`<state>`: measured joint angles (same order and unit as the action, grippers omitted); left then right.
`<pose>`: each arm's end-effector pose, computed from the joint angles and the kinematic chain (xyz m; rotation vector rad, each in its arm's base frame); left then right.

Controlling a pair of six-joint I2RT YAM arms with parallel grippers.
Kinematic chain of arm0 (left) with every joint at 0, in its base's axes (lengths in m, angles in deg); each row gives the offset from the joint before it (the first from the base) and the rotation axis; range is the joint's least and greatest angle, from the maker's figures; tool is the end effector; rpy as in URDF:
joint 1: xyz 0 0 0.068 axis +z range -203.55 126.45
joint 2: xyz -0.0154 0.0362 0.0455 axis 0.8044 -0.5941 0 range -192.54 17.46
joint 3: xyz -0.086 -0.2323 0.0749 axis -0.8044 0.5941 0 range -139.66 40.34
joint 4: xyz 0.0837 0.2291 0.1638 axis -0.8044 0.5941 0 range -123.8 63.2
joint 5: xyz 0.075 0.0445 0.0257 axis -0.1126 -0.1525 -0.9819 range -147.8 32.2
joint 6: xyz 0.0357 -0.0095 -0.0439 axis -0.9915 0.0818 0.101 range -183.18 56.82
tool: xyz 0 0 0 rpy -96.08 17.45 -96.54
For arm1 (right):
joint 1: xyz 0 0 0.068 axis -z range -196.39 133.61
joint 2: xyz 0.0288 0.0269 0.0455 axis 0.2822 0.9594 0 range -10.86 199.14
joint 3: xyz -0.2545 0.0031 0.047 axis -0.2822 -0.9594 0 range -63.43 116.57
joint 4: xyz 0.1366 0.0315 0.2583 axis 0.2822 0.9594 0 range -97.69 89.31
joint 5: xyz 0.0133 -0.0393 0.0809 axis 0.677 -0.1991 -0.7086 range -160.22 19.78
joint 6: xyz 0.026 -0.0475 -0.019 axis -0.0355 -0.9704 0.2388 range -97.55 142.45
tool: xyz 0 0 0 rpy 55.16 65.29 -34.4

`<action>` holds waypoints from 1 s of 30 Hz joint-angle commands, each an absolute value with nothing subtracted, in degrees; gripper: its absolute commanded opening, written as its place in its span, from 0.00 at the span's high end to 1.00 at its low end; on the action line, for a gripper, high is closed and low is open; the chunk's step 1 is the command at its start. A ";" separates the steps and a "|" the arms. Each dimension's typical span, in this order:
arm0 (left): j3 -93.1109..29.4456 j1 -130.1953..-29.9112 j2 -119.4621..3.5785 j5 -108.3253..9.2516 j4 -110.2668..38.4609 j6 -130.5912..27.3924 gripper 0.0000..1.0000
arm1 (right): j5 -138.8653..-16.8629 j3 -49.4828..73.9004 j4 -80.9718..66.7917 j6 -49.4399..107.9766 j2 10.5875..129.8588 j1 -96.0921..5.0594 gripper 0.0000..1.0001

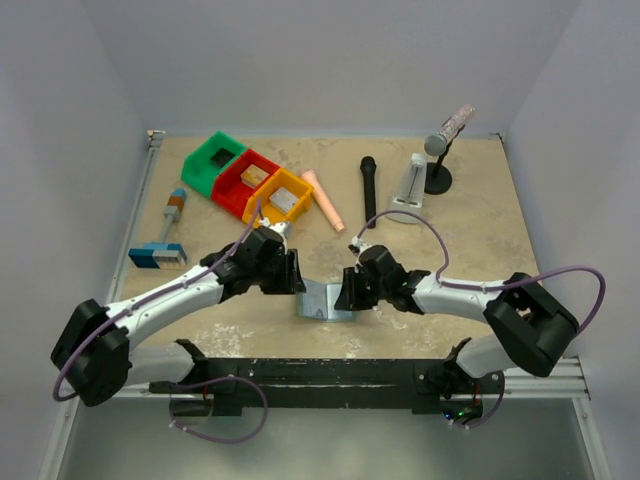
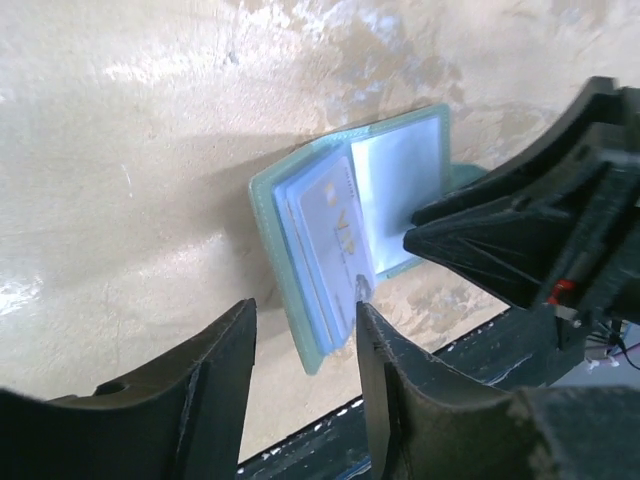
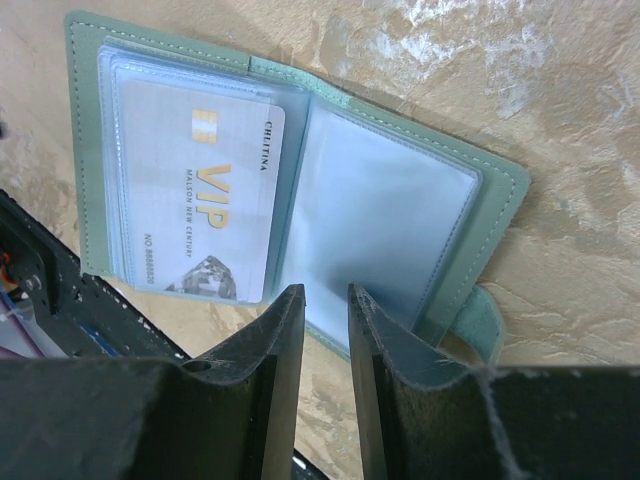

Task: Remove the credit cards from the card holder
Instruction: Place the card holder at the center of the board, then remove the credit card from the card holder.

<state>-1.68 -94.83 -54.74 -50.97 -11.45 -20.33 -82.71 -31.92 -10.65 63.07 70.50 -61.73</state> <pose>0.2108 -0.1916 0.1716 0.0171 2.6427 -0.7172 0.1950 0.2097 0.1023 -0.2182 2.5800 0.9038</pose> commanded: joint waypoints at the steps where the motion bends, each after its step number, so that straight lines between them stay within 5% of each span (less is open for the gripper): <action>1: -4.49 -94.69 -47.85 -54.82 -8.83 -22.57 0.52 | -80.86 -28.80 -7.86 61.13 70.53 -61.57 0.71; 3: -3.70 -94.77 -46.61 -51.58 -12.16 -21.79 0.55 | -80.77 -28.18 -7.86 60.86 70.35 -61.57 0.71; 6: -0.89 -95.30 -47.39 -44.64 -20.50 -19.59 0.83 | -80.86 -27.83 -6.54 60.69 70.09 -61.57 0.70; 9: 1.74 -96.27 -50.90 -41.63 -27.01 -17.57 0.99 | -81.73 -28.18 -7.25 60.86 68.86 -61.57 0.68; 18: 7.73 -96.27 -55.74 -45.14 -32.83 -14.75 1.00 | -82.61 -26.87 -4.79 61.39 64.21 -61.65 0.53; 30: 11.42 -96.27 -59.61 -48.39 -37.22 -11.94 1.00 | -84.28 -24.32 -2.85 61.56 62.01 -62.00 0.53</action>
<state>10.27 -96.23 -58.67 -46.79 -33.61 -13.49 -82.47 -26.96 -3.76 61.89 63.23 -61.71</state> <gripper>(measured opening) 0.012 0.480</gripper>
